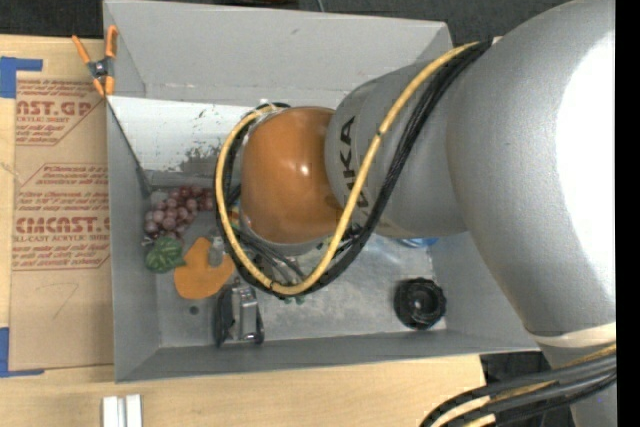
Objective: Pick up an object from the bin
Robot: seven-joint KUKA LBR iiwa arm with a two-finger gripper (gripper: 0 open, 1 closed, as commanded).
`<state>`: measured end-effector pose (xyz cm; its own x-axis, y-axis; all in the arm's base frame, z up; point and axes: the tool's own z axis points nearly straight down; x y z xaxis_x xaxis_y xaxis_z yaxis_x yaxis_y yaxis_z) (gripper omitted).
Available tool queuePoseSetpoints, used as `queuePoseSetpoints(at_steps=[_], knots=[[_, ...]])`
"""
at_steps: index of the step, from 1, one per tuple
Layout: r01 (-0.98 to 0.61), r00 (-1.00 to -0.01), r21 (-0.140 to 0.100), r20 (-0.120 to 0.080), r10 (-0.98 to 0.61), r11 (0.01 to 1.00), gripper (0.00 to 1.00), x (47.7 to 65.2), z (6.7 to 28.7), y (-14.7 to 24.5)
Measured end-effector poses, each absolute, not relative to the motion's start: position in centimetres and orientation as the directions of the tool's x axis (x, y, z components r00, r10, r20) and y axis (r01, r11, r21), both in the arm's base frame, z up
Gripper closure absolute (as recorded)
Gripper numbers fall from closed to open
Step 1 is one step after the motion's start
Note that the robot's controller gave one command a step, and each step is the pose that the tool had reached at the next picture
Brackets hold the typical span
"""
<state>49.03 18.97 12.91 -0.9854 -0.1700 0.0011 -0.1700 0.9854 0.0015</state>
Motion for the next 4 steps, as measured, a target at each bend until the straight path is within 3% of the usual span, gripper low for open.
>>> queuePoseSetpoints(at_steps=[1,2,3,4], knots=[[0.000,-1.000,0.003,-0.002,0.000,1.000,0.00,49.9,13.0,19.5],[-0.322,-0.947,0.002,0.002,-0.322,0.947,0.00,50.1,8.6,18.4],[-0.017,-1.000,0.004,-0.001,-0.017,1.000,0.00,49.7,11.0,18.9],[-0.356,-0.934,0.003,0.001,-0.356,0.934,0.00,49.9,8.9,18.1]])
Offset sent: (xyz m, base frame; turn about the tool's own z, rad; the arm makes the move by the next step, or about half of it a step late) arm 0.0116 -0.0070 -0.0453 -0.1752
